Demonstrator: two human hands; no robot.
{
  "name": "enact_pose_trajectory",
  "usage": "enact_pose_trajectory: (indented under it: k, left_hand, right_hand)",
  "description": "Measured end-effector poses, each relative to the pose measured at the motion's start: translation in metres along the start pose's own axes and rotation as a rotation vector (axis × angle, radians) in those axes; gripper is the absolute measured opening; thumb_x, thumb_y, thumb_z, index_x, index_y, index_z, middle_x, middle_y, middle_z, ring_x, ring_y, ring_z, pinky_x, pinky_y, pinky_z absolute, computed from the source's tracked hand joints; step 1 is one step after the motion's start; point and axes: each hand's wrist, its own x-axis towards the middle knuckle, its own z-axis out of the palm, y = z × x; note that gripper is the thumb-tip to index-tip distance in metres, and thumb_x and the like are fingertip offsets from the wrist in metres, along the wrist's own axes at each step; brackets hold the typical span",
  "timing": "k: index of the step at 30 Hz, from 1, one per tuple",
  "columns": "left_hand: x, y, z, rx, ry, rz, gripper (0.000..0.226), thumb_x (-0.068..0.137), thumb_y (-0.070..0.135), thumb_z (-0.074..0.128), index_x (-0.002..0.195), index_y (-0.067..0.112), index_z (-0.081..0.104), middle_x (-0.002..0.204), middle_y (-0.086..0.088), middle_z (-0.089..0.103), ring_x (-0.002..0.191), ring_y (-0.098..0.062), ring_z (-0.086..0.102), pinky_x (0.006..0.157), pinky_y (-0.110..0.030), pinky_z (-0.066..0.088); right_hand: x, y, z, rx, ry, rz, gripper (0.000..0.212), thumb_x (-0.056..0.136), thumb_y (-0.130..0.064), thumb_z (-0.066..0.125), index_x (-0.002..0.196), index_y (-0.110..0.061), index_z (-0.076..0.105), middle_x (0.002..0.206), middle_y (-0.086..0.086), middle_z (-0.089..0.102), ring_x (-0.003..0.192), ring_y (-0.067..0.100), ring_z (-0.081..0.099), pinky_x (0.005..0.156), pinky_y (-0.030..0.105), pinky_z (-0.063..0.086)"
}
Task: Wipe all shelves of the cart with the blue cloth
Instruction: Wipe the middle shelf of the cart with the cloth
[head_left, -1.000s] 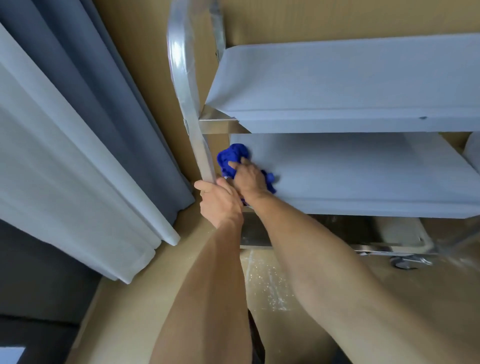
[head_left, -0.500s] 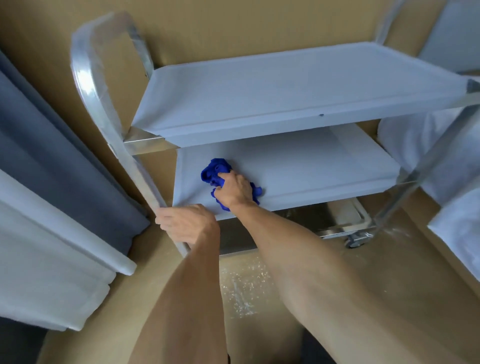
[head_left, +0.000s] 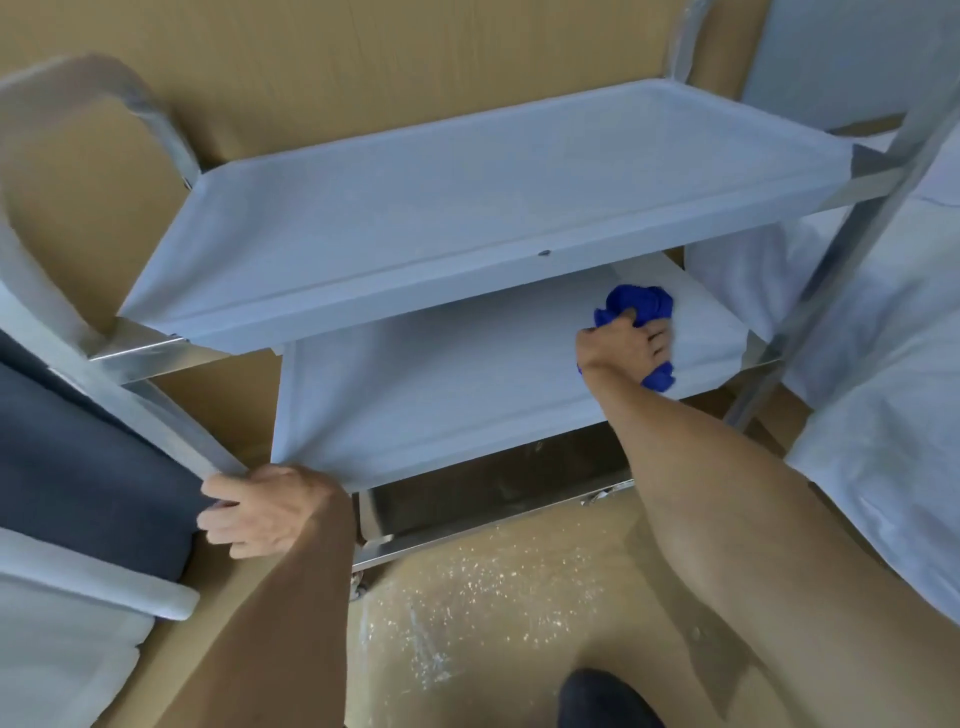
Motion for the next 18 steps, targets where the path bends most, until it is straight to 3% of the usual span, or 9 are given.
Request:
enact_pose_trajectory:
  k: [5, 8, 11, 15, 18]
  left_hand:
    - [0.011, -0.001, -0.01, -0.182, -0.054, 0.098, 0.023, 0.096, 0.02, 0.039, 0.112, 0.004, 0.043, 0.113, -0.022, 0.053, 0.1, -0.041, 0.056, 0.084, -0.048, 0.045]
    - [0.027, -0.015, -0.02, -0.181, -0.109, 0.199, 0.021, 0.094, 0.02, 0.044, 0.11, 0.007, 0.04, 0.108, -0.02, 0.06, 0.094, -0.042, 0.059, 0.085, -0.046, 0.045]
    - [0.042, -0.027, -0.027, -0.102, -0.176, 0.373, 0.018, 0.094, 0.02, 0.045, 0.109, 0.01, 0.045, 0.107, -0.016, 0.063, 0.092, -0.039, 0.059, 0.082, -0.043, 0.042]
    - [0.05, -0.034, -0.024, -0.107, -0.222, 0.414, 0.012, 0.094, 0.021, 0.048, 0.1, 0.01, 0.048, 0.101, -0.012, 0.061, 0.087, -0.037, 0.058, 0.074, -0.038, 0.039]
    - [0.057, -0.035, -0.024, -0.043, -0.273, 0.435, 0.018, 0.093, 0.023, 0.052, 0.099, 0.007, 0.05, 0.101, -0.013, 0.06, 0.085, -0.038, 0.06, 0.069, -0.037, 0.038]
  right_hand:
    - [-0.002, -0.024, 0.015, -0.057, -0.088, -0.059, 0.063, 0.081, -0.044, 0.055, 0.132, -0.007, 0.052, 0.15, 0.028, 0.03, 0.132, 0.045, 0.034, 0.114, 0.054, 0.023]
    - [-0.035, -0.064, 0.036, -0.002, -0.185, -0.283, 0.05, 0.083, -0.039, 0.056, 0.124, -0.01, 0.057, 0.131, 0.021, 0.048, 0.113, 0.041, 0.049, 0.1, 0.045, 0.038]
    - [-0.094, -0.123, 0.059, 0.018, -0.337, -0.517, 0.045, 0.085, -0.038, 0.055, 0.124, -0.015, 0.058, 0.125, 0.014, 0.052, 0.11, 0.037, 0.055, 0.093, 0.04, 0.042]
    - [-0.167, -0.19, 0.087, -0.003, -0.521, -0.815, 0.037, 0.089, -0.042, 0.053, 0.117, -0.019, 0.058, 0.124, 0.007, 0.054, 0.109, 0.031, 0.056, 0.09, 0.041, 0.047]
    - [-0.214, -0.212, 0.095, 0.022, -0.647, -0.992, 0.027, 0.086, -0.029, 0.057, 0.112, -0.023, 0.061, 0.117, 0.001, 0.057, 0.105, 0.03, 0.058, 0.083, 0.037, 0.047]
